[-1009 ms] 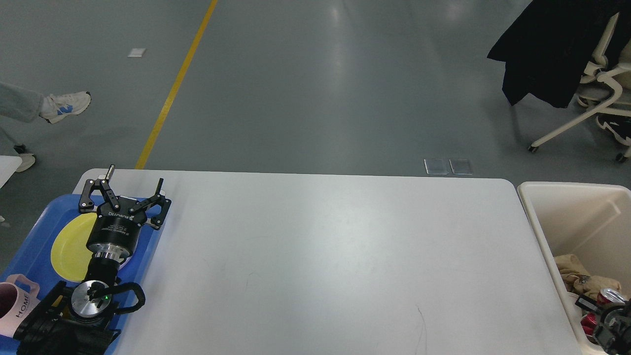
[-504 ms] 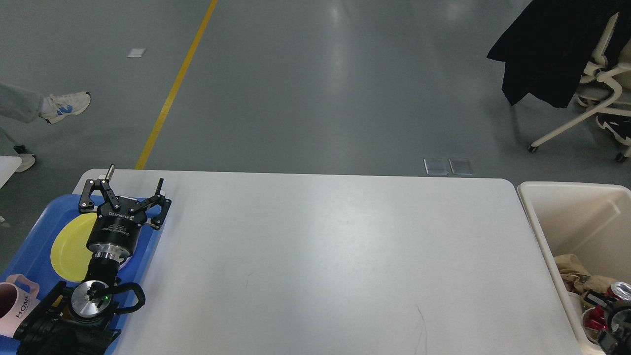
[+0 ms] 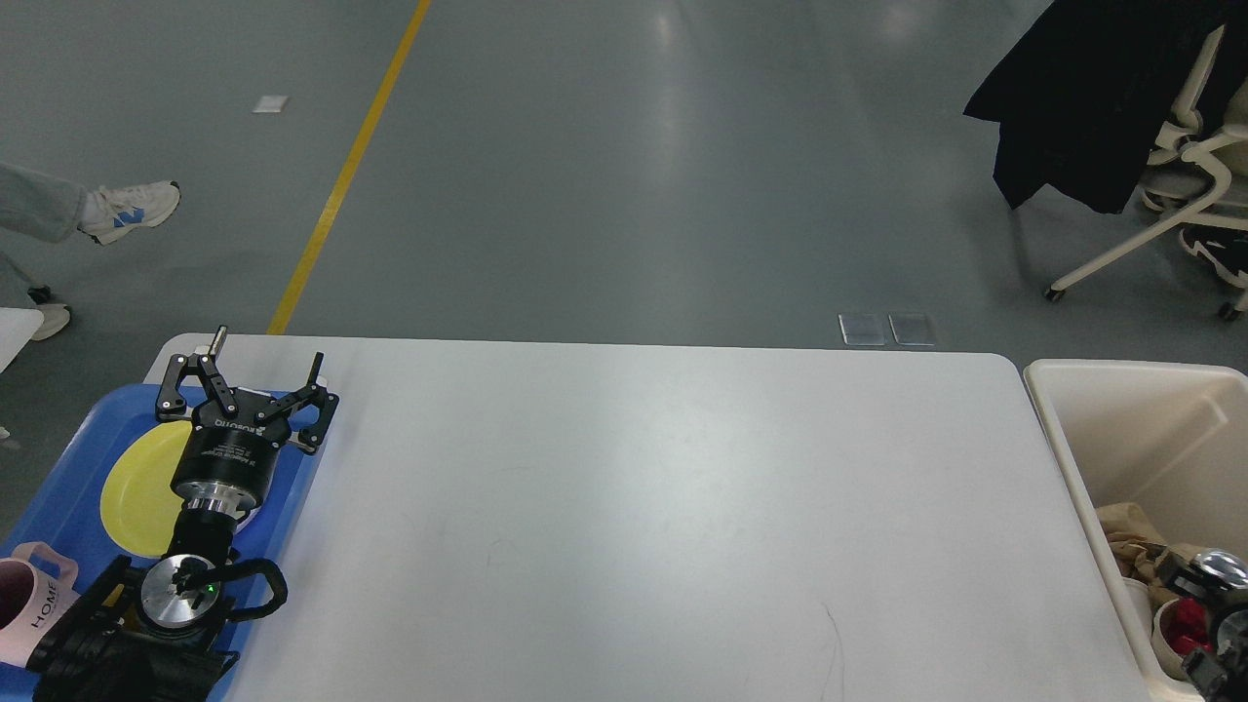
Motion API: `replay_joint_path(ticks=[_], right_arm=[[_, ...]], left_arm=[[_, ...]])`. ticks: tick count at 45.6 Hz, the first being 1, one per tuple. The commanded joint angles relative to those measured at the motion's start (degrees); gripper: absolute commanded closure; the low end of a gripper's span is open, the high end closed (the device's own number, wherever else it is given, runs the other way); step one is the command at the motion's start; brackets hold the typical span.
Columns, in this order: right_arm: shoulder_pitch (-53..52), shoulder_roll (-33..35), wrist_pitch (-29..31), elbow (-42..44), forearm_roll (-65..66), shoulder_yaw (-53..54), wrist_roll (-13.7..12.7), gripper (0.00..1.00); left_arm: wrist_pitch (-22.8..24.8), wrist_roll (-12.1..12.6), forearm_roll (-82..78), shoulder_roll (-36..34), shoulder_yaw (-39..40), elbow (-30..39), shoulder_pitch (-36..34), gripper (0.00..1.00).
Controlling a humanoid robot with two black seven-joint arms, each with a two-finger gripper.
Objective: Tidy desktop
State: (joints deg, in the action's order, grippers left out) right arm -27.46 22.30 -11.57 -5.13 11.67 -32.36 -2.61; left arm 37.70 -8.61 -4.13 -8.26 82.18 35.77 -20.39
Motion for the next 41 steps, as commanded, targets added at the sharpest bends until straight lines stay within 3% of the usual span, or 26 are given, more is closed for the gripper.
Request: replay_joint_path(ticks=[1, 19, 27, 34, 41], right_arm=[[-1.1, 0.6, 0.0, 0.9, 0.0, 6.7, 0.0, 0.00], [-13.7, 6.4, 0.5, -0.5, 0.2, 27.6, 0.3, 0.00], [-19.4, 9.2, 0.6, -15.8, 1.1, 36.1, 0.8, 0.00], [-21.0, 12.1, 1.5, -28.7, 1.2, 56.1, 0.8, 0.00], [-16.4, 12.7, 8.4, -36.5, 1.4, 74.9, 0.8, 0.00]], left_arm=[[0.0, 0.0, 0.0, 0.0, 0.1, 0.0, 0.0, 0.04], [0.0, 0.1, 0.0, 0.0, 0.1, 0.0, 0.0, 0.04], [0.0, 0.0, 0.0, 0.0, 0.0, 0.0, 0.0, 0.04], [0.0, 0.0, 0.0, 0.0, 0.1, 0.0, 0.0, 0.04], [0.0, 0.0, 0.0, 0.0, 0.1, 0.0, 0.0, 0.04]])
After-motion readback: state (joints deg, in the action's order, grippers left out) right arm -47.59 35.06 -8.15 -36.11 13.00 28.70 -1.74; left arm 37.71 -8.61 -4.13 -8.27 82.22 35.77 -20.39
